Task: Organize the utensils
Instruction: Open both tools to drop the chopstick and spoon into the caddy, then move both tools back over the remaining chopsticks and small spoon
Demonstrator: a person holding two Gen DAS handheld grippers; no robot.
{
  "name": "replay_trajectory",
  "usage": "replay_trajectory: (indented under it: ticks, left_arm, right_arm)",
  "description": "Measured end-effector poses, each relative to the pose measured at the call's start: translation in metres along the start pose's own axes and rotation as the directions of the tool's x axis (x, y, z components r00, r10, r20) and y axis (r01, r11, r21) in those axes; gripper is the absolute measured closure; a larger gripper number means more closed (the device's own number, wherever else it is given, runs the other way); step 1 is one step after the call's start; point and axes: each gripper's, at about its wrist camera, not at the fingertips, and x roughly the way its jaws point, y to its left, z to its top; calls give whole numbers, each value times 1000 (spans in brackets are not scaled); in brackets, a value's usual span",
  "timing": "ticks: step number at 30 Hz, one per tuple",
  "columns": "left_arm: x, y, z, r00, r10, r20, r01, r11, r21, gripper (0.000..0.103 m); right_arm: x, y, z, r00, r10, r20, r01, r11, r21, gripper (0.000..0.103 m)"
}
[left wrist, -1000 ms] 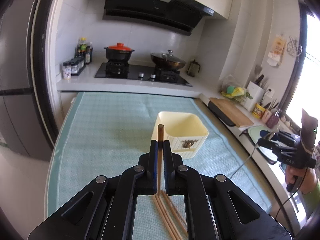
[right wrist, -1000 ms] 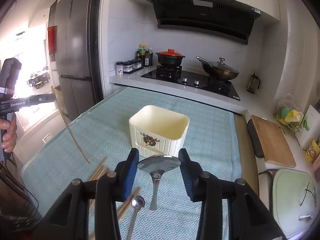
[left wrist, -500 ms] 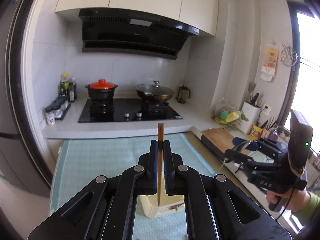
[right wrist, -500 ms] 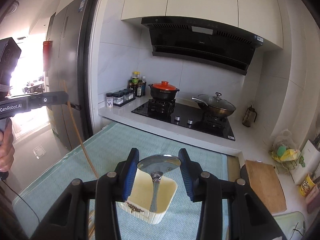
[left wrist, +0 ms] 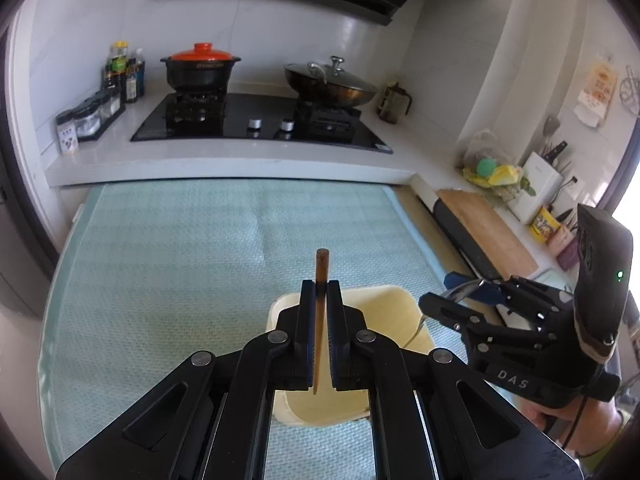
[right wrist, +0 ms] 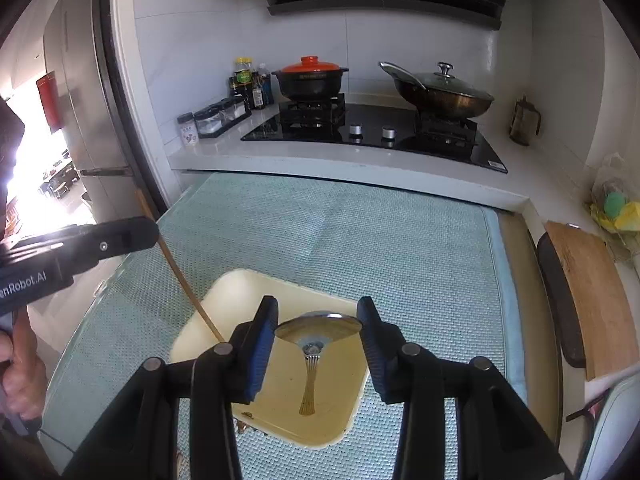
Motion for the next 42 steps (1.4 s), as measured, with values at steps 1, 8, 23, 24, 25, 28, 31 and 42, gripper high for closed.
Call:
replay_trajectory:
  ticks: [1,8,23,24,25,28,31,42]
  left_arm:
    - [2,1,-1,1000,14,-4,-14,1000,-9,96]
    - [-43,11,-1,995,70,70,-68,997,-23,28]
    - [-200,30,-163,989,112,91,-122,987,109,8]
    - [-205,28,-173,988,116,99,-126,986,104,8]
    - [-208,26,-184,988,119,103,-129,987,97,7]
    - [-216,17,-219,985,118,123,-128,989,74,6]
    - [-215,14,-249,983,121,140,-126,992,27,5]
    - [-190,15,-315,987,131,88,-121,987,-108,5]
  right_arm:
    - [5,-3,0,1000,-2,-9,2,1000,14,61]
    - [-31,-16,11,996,-42,84,36,997,72,42]
    - [-184,28,-135,964,-110,241,147,979,-142,37]
    - [-190,32,-149,964,-114,242,154,977,-151,37]
    - [-196,36,-163,962,-119,247,161,974,-156,37]
    - [-213,45,-204,949,-156,274,204,966,-157,37]
    - [-224,51,-244,931,-197,307,244,962,-122,37]
    - [-204,74,-339,944,-202,262,218,976,-32,37]
